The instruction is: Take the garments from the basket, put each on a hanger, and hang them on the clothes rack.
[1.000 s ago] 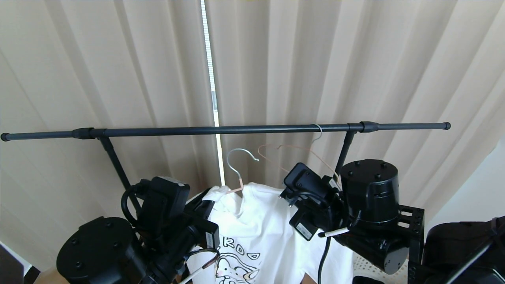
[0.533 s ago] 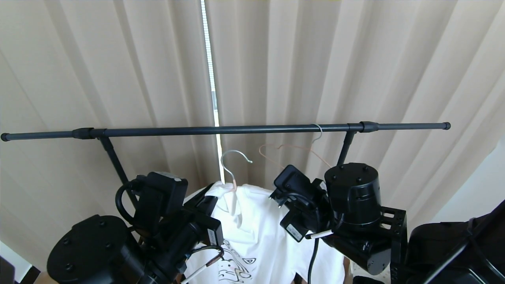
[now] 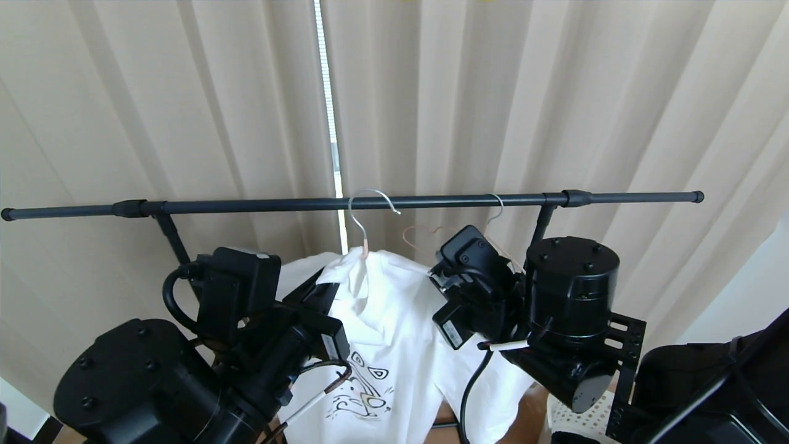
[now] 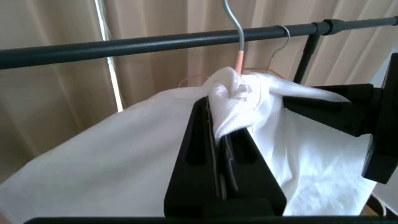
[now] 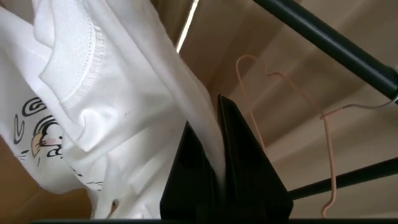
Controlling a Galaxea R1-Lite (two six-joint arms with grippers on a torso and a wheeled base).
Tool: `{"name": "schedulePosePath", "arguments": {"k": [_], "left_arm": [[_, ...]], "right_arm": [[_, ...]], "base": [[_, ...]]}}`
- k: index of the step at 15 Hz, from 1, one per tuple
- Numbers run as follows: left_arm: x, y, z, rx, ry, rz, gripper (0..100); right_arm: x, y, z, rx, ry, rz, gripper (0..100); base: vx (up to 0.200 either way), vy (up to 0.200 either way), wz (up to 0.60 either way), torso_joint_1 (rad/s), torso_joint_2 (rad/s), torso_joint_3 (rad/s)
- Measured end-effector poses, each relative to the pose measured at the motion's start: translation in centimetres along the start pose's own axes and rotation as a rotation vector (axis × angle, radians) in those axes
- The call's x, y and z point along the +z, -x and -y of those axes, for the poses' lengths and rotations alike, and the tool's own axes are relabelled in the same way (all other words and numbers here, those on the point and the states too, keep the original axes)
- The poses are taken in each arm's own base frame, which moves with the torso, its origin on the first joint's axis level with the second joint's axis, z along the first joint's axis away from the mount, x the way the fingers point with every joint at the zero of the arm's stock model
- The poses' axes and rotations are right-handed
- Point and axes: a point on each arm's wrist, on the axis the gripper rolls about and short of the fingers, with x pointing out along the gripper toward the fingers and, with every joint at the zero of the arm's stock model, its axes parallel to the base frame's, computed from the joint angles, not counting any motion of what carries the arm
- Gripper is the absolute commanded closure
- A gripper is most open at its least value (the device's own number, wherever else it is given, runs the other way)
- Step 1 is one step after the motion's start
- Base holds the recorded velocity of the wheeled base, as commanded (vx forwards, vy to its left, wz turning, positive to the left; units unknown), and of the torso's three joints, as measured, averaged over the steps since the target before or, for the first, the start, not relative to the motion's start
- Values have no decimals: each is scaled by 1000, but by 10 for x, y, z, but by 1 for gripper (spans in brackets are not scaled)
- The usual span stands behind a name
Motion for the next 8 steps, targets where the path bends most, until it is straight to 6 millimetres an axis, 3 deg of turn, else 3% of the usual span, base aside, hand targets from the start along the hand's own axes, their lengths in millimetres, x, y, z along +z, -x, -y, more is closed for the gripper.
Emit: {"name": "schedulePosePath", "arguments": {"k": [8], "left_arm": [[21,-8,-6,-4,-33,73,100]], "right_arm": [[8,3,9,-35,-88,83,100]], "base": [[0,0,0,0,0,0]]}}
